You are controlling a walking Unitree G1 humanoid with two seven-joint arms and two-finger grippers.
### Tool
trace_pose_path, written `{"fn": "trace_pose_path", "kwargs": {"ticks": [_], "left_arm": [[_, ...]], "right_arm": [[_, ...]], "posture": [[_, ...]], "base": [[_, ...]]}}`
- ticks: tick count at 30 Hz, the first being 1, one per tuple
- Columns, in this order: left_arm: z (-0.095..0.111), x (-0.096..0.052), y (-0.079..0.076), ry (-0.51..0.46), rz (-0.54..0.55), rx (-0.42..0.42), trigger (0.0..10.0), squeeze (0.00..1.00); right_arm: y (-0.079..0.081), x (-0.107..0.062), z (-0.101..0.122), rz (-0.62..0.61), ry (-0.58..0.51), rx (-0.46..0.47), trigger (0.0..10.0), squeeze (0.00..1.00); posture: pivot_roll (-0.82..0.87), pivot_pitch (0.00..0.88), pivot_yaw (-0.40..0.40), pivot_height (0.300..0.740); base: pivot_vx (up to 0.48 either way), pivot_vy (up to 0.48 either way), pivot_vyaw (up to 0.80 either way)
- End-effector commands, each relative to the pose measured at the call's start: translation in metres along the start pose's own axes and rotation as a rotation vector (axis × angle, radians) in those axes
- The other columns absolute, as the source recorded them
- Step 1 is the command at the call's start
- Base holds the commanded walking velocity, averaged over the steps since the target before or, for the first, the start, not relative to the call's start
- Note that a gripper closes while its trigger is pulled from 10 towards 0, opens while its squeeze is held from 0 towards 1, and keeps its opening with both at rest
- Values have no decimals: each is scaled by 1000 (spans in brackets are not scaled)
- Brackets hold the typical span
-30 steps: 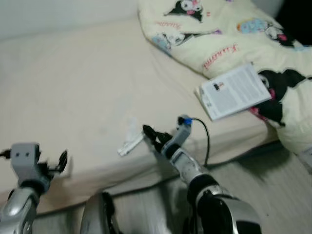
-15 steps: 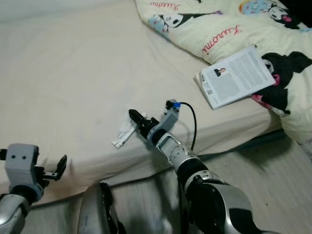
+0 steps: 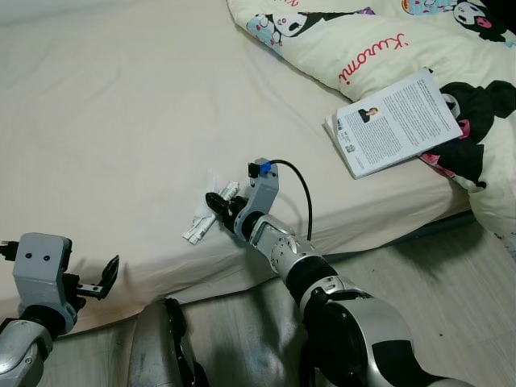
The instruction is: Clean up the room
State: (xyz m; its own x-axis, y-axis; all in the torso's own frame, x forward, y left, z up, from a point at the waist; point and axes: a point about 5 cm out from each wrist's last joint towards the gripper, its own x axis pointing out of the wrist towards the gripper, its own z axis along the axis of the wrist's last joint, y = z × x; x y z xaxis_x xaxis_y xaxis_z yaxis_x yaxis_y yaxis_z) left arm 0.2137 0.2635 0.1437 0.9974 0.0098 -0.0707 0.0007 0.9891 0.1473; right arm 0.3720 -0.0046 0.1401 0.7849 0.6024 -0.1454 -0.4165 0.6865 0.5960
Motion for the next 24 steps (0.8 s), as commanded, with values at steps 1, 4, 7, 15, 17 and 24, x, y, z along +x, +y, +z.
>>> {"fn": "trace_pose_path", "kwargs": {"ticks": [1, 4, 7, 15, 17, 24], "left_arm": [[-7, -4, -1, 47, 10, 0, 10000, 0], [-7, -2, -4, 46, 16, -12, 10000, 0], [-7, 1, -6, 41, 21, -16, 10000, 0], [-2, 25, -14, -22, 53, -56, 10000, 0], [2, 34, -17, -53, 67, -71, 10000, 0], [15, 62, -19, -130, 125, -105, 10000, 0]], "right_arm": [[22, 5, -32, 71, 87, 72, 0, 0], [22, 4, -29, 120, 65, 87, 0, 0], [23, 4, -27, 163, 45, 93, 0, 0], [25, -1, -16, 344, -29, 139, 0, 0], [19, -5, -8, 361, -82, 186, 0, 0], [-7, -19, 9, 362, -179, 162, 0, 0]], "posture": [[117, 399, 50, 451], [112, 377, 45, 451], [105, 357, 38, 451], [72, 239, 1, 451], [58, 206, -9, 451], [24, 121, -31, 451]], "base": [[0, 0, 0], [0, 0, 0], [0, 0, 0], [0, 0, 0], [0, 0, 0], [0, 0, 0]]}}
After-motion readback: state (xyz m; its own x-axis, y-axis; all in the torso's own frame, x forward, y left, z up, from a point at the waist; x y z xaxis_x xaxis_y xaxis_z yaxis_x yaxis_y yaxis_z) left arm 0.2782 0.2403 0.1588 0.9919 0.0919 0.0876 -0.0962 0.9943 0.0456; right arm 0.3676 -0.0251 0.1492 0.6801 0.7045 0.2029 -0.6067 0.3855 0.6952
